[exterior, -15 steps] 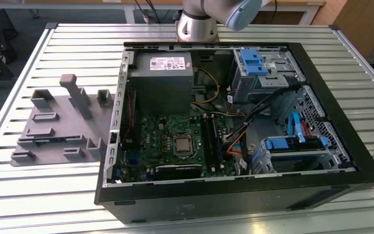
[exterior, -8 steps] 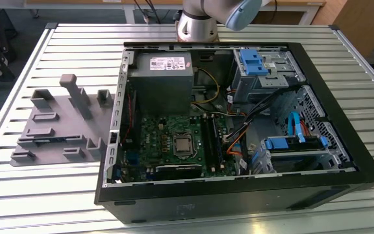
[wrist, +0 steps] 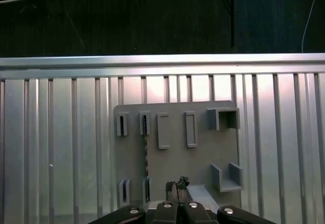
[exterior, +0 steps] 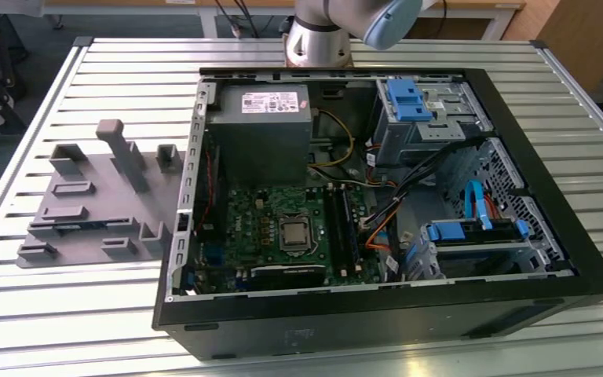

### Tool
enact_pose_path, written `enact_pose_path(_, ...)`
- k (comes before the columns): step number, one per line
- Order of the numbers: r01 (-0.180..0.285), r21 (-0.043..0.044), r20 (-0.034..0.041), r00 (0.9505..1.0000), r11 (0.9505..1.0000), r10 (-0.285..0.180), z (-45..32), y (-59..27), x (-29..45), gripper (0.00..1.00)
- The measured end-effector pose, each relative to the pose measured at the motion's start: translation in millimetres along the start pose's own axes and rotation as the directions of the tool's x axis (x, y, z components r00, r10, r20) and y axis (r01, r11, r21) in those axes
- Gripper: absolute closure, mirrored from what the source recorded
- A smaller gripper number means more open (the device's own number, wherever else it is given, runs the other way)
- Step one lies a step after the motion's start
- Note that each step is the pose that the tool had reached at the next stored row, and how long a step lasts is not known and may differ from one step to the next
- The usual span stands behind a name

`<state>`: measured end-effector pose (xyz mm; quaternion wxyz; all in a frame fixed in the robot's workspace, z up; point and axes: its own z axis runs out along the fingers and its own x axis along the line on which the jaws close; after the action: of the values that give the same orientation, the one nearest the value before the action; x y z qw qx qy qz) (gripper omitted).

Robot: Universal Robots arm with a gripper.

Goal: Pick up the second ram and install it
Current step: 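Pick up the second ram and move it above second insertion slot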

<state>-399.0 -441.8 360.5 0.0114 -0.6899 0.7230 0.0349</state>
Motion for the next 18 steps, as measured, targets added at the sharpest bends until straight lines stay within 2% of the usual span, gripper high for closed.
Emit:
enact_pose_path(3, 0.0, 0.0001, -0.0023, 1.0, 1.0, 0.0, 2.1, 0.0, 0.3, 0.89)
enact_pose_path(4, 0.0, 0.0002, -0.0028, 1.0, 1.0, 0.0, 3.0, -0.1, 0.4, 0.83)
enact_pose_path(12, 0.0, 0.0002, -0.0053, 1.0, 1.0, 0.0, 11.7, 0.5, 1.6, 0.82)
enact_pose_path(13, 0.0, 0.0003, -0.0055, 1.0, 1.0, 0.0, 12.8, 0.8, 1.8, 0.76)
enact_pose_path(18, 0.0, 0.0002, -0.0058, 1.0, 1.0, 0.0, 19.7, 3.4, 2.9, 0.76)
